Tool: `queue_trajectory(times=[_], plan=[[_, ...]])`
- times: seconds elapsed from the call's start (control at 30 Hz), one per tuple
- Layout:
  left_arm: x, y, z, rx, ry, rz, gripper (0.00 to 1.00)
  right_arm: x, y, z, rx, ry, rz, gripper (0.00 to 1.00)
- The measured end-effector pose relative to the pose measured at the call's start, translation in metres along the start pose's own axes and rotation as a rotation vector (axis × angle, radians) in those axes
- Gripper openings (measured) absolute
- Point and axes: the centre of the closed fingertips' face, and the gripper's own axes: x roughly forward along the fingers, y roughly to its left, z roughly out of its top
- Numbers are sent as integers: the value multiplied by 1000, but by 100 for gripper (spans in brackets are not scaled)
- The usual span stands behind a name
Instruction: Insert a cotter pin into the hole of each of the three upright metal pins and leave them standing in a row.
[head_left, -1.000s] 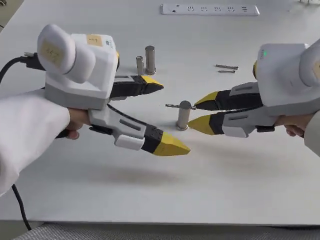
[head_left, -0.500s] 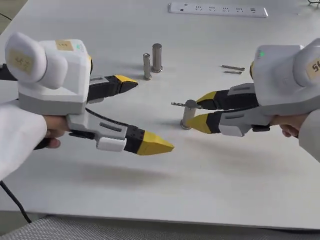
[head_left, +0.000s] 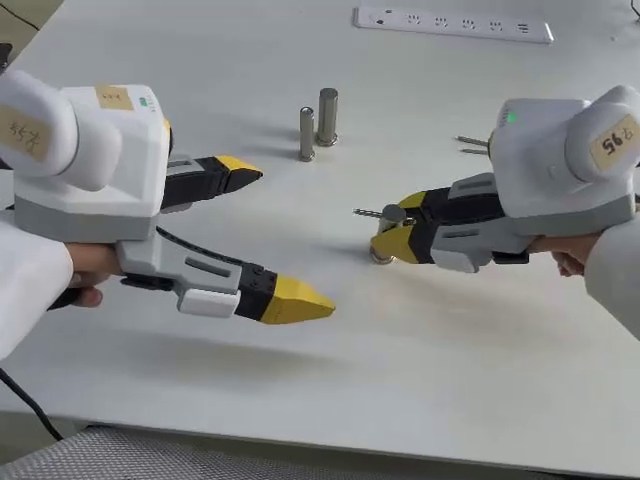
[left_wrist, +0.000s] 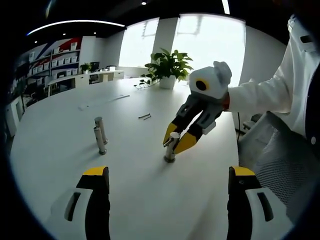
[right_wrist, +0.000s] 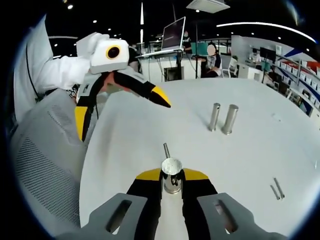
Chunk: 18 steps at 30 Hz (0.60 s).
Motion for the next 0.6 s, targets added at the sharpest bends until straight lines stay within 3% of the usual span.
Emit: queue_trajectory(times=[0.1, 0.3, 0.43, 0.47, 0.6], plan=[[-3, -2, 6, -45, -39, -1, 99, 0, 1, 1, -19, 2, 12, 9], [-7, 1, 17, -52, -80, 31, 99, 4, 0, 6, -35, 22, 9, 8], [-12, 7, 21, -61, -98, 43, 99, 12, -4, 19, -63, 21, 28, 8], [-13, 8, 21, -64, -100, 46, 99, 14, -7, 24, -89, 18, 28, 8], [-16, 13, 20, -75, -108, 67, 99, 24, -23, 35, -78, -2, 17, 8]])
